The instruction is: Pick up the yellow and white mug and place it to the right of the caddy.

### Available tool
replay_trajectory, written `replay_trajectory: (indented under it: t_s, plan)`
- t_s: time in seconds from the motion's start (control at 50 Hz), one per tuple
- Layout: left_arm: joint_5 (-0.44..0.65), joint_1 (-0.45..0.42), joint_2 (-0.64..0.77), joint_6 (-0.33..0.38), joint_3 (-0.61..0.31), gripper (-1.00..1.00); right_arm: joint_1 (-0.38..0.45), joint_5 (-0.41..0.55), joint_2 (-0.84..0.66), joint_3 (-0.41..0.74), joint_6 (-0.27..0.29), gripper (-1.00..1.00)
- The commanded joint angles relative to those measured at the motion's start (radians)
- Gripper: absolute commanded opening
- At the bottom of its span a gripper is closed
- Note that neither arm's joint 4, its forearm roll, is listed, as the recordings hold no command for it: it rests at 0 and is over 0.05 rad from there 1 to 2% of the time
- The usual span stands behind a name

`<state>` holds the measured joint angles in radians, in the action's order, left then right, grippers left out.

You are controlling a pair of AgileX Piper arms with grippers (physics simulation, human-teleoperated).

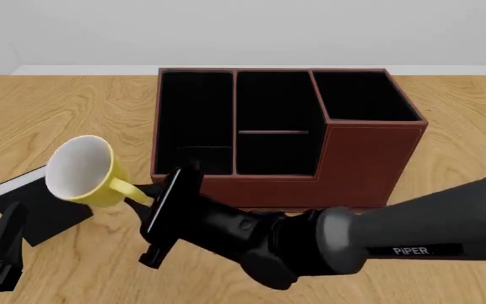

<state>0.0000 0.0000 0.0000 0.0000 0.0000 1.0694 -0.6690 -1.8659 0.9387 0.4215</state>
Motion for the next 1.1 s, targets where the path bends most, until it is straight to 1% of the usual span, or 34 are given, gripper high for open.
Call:
replay_trajectory:
  t_s: [0.02, 0.14, 0.18, 0.26, 0.3, 0.36, 0.46, 0.5, 0.52, 0.58, 0.62, 0.72, 0.74, 0.86, 1.1]
  plan:
    - [0.000, 0.000, 0.000, 0.000, 0.000, 1.00, -0.007, 0.024, 0.093, -0.014, 0.032, -1.00]
    - [0.000, 0.000, 0.000, 0.000, 0.000, 1.00, -0.014, 0.033, 0.115, -0.017, 0.052, -1.00]
    - [0.000, 0.000, 0.000, 0.000, 0.000, 1.00, -0.018, 0.039, 0.148, -0.023, 0.068, -1.00]
    - [0.000, 0.000, 0.000, 0.000, 0.000, 1.00, -0.018, 0.046, 0.169, -0.025, 0.075, -1.00]
    - [0.000, 0.000, 0.000, 0.000, 0.000, 1.00, -0.020, 0.051, 0.193, -0.029, 0.089, -1.00]
    - [0.000, 0.000, 0.000, 0.000, 0.000, 1.00, -0.019, 0.050, 0.212, -0.037, 0.091, -1.00]
    - [0.000, 0.000, 0.000, 0.000, 0.000, 1.00, -0.026, 0.056, 0.246, -0.045, 0.109, -1.00]
    - [0.000, 0.000, 0.000, 0.000, 0.000, 1.00, -0.030, 0.064, 0.258, -0.045, 0.106, -1.00]
    - [0.000, 0.000, 0.000, 0.000, 0.000, 1.00, -0.033, 0.066, 0.275, -0.050, 0.119, -1.00]
    - [0.000, 0.000, 0.000, 0.000, 0.000, 1.00, -0.035, 0.069, 0.288, -0.051, 0.119, -1.00]
    - [0.000, 0.000, 0.000, 0.000, 0.000, 1.00, -0.036, 0.083, 0.304, -0.050, 0.106, -1.00]
    - [0.000, 0.000, 0.000, 0.000, 0.000, 1.00, -0.034, 0.085, 0.341, -0.055, 0.105, -1.00]
    - [0.000, 0.000, 0.000, 0.000, 0.000, 1.00, -0.040, 0.093, 0.342, -0.052, 0.123, -1.00]
    - [0.000, 0.000, 0.000, 0.000, 0.000, 1.00, -0.065, 0.108, 0.393, -0.060, 0.149, -1.00]
    - [0.000, 0.000, 0.000, 0.000, 0.000, 1.00, -0.101, 0.127, 0.443, -0.068, 0.164, -1.00]
